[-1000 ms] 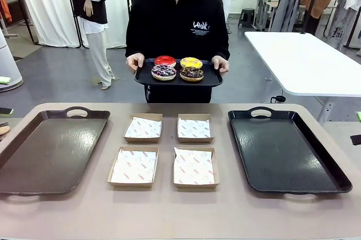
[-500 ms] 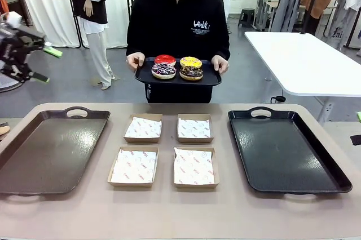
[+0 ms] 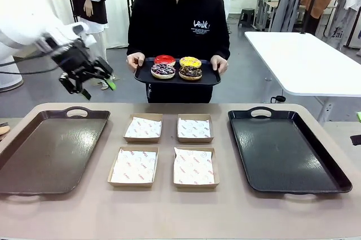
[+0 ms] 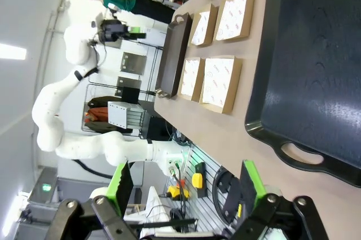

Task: Individually package the donuts and arrange them on the tray.
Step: Pick up one Paper togo box.

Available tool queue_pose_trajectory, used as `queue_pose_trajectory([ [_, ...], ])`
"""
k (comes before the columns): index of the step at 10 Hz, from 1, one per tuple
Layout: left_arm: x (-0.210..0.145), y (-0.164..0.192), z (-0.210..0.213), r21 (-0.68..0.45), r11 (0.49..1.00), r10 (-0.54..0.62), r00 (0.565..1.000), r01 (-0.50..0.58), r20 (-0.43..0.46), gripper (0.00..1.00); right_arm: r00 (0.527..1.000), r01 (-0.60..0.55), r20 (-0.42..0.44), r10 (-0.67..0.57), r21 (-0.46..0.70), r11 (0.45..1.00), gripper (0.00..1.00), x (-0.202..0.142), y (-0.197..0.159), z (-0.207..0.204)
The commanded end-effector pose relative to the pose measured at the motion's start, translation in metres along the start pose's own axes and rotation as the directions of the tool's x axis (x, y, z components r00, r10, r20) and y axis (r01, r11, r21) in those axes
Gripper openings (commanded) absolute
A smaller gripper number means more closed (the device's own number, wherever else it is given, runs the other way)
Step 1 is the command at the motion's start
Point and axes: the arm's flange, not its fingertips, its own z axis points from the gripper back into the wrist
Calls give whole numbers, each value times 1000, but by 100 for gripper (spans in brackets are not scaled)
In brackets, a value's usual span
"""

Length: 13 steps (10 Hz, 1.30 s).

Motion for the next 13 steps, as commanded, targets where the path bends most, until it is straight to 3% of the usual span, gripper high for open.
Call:
queue_pose_trajectory([
  [1, 16, -22, -22, 150, 989, -16, 1000, 18, -11, 100, 1000, -10, 13, 9, 22, 1000, 100, 0, 0, -1],
  [5, 10, -40, -101, 350, 929, -103, 992, 121, -68, 100, 1000, -10, 13, 9, 22, 1000, 100, 0, 0, -1],
  [8, 7, -43, -134, 348, 926, -124, 989, 145, -83, 100, 1000, -10, 13, 9, 22, 1000, 100, 0, 0, -1],
  [10, 8, -33, -128, 282, 945, -164, 986, 165, -26, 100, 1000, -10, 13, 9, 22, 1000, 100, 0, 0, -1],
  [11, 2, -37, -138, 329, 930, -138, 985, 166, -105, 100, 1000, -10, 13, 9, 22, 1000, 100, 0, 0, -1],
  [13, 2, -37, -138, 329, 930, -138, 985, 166, -105, 100, 1000, -10, 13, 9, 22, 1000, 100, 0, 0, -1],
])
